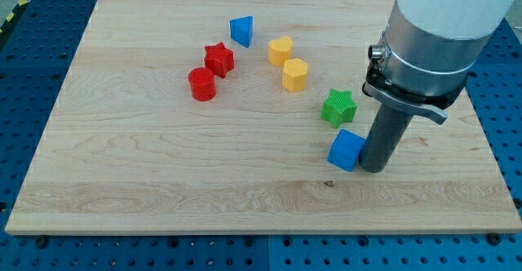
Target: Move blue cube towards red circle
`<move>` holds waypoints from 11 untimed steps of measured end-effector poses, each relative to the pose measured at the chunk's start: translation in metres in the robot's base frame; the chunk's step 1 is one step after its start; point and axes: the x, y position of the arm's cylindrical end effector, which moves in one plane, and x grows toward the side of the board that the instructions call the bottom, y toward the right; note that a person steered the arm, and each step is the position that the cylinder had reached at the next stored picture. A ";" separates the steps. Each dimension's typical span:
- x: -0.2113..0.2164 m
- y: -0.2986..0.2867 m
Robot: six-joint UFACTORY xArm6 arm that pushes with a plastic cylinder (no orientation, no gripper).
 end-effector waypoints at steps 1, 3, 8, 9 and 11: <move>-0.008 -0.018; -0.021 -0.064; -0.018 -0.100; -0.028 -0.093; -0.046 -0.093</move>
